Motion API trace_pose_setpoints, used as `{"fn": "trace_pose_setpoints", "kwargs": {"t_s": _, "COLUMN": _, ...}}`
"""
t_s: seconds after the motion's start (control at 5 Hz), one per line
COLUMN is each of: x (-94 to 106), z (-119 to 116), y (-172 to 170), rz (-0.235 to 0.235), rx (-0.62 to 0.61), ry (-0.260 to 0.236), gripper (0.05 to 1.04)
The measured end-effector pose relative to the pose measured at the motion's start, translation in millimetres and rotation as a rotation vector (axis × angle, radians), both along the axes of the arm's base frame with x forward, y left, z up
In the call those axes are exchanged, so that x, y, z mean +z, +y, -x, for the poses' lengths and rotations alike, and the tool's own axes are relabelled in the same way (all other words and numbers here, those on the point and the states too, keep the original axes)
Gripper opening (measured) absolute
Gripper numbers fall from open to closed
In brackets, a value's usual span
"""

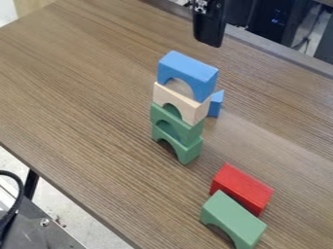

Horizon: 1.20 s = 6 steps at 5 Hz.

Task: Move the red arch away from the green arch

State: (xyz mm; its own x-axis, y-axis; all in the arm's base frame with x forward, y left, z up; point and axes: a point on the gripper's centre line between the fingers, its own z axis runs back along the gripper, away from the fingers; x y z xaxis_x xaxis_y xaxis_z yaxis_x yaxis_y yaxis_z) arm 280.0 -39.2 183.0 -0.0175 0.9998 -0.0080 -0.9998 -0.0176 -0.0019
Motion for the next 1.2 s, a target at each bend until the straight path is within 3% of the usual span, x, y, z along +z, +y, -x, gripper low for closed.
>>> {"fn": "trace_pose_setpoints", "kwargs": {"t_s": 0.2, "x": -10.1, "z": 3, "y": 0, "rz": -0.001, "rx": 0.0, "ry": 0.039, "gripper": 0.999}}
{"fn": "trace_pose_setpoints", "kwargs": {"t_s": 0.4, "x": -31.8, "z": 17, "y": -7, "rz": 0.039, "rx": 0.011, "ry": 0.108, "gripper": 0.998}}
{"fn": "trace_pose_setpoints", "kwargs": {"t_s": 0.6, "x": -42.5, "z": 35, "y": -23, "rz": 0.072, "rx": -0.001, "ry": 0.145, "gripper": 0.998}}
{"fn": "trace_pose_setpoints", "kwargs": {"t_s": 0.8, "x": -49.5, "z": 44, "y": -44, "rz": 0.094, "rx": -0.037, "ry": 0.156, "gripper": 0.998}}
{"fn": "trace_pose_setpoints", "kwargs": {"t_s": 1.2, "x": -54.5, "z": 54, "y": -70, "rz": 0.096, "rx": -0.054, "ry": 0.087, "gripper": 0.998}}
